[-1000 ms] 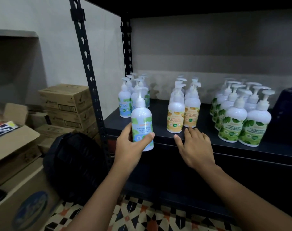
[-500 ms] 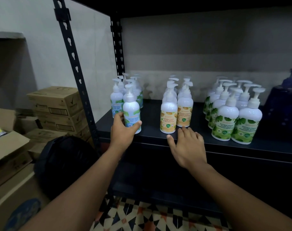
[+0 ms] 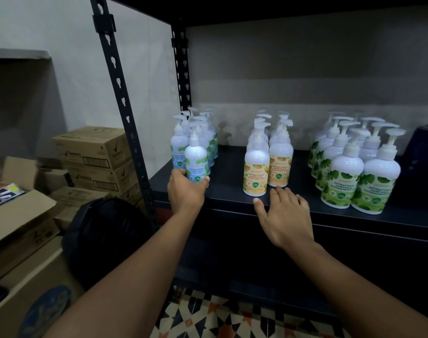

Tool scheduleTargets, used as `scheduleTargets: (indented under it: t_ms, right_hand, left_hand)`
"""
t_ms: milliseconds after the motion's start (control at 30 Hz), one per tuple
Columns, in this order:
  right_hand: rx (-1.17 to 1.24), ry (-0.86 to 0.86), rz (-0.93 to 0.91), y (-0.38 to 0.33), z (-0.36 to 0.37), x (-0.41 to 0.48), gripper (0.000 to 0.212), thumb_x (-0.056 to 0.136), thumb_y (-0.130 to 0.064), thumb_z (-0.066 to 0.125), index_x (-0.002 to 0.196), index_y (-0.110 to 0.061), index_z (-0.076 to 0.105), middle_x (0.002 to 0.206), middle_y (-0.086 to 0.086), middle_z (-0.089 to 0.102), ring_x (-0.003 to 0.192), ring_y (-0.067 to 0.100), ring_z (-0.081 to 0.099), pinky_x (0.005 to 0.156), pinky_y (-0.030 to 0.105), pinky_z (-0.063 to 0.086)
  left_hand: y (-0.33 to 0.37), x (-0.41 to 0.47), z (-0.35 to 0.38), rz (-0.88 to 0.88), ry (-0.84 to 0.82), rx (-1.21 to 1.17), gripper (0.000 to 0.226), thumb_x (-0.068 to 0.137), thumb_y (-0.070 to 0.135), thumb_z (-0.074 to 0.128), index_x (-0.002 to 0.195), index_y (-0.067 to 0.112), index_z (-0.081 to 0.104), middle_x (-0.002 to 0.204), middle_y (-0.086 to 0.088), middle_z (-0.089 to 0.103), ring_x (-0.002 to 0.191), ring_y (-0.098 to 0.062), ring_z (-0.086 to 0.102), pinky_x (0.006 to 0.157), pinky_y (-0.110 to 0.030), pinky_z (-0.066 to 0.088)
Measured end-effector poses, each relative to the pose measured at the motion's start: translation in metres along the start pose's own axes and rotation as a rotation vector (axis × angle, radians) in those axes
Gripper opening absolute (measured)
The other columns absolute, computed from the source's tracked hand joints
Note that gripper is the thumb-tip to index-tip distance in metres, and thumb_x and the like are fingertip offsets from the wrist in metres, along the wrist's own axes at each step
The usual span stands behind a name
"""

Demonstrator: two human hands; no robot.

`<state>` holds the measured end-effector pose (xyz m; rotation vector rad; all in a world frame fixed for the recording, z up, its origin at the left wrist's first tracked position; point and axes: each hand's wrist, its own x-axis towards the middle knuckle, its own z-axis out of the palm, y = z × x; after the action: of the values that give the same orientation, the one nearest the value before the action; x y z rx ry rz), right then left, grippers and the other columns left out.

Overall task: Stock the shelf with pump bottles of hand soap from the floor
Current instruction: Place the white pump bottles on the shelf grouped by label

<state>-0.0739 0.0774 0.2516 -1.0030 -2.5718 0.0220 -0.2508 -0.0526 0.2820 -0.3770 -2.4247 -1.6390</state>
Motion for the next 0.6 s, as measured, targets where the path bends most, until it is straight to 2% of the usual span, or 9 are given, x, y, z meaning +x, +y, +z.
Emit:
scheduleTargets:
  t_ms: [133,333,600]
  right_hand:
    - [-0.007,0.008,0.004,0.000,0.002,0.000,0.070,0.101,-0.059,0.024,0.148,-0.010,0.045,0.156,0.006,0.044,0.148,0.023,0.031,0.120,0.042,0.021]
    - [-0.028,0.020,-0.001,0.000,0.002,-0.001,0.071,0.101,-0.060,0.024,0.147,-0.011,0.046,0.155,0.006,0.045,0.147,0.023,0.033,0.119,0.041,0.022]
    - [-0.022,0.029,-0.003,0.000,0.003,-0.001,0.070,0.101,-0.059,0.025,0.145,-0.010,0.049,0.153,0.008,0.047,0.145,0.024,0.036,0.118,0.043,0.024]
  left_hand:
    - [0.003,0.013,0.003,-0.042,0.024,0.057,0.058,0.073,0.034,0.086,0.115,0.012,0.053,0.119,-0.007,0.061,0.113,-0.029,0.059,0.093,-0.046,0.052]
    - [-0.003,0.013,0.006,-0.041,0.111,0.057,0.056,0.079,0.029,0.081,0.121,0.006,0.052,0.126,-0.013,0.056,0.123,-0.033,0.047,0.103,-0.043,0.042]
    - [-0.014,0.029,-0.009,-0.073,0.132,0.099,0.052,0.086,0.026,0.076,0.129,0.006,0.055,0.132,-0.018,0.052,0.126,-0.036,0.048,0.103,-0.044,0.042]
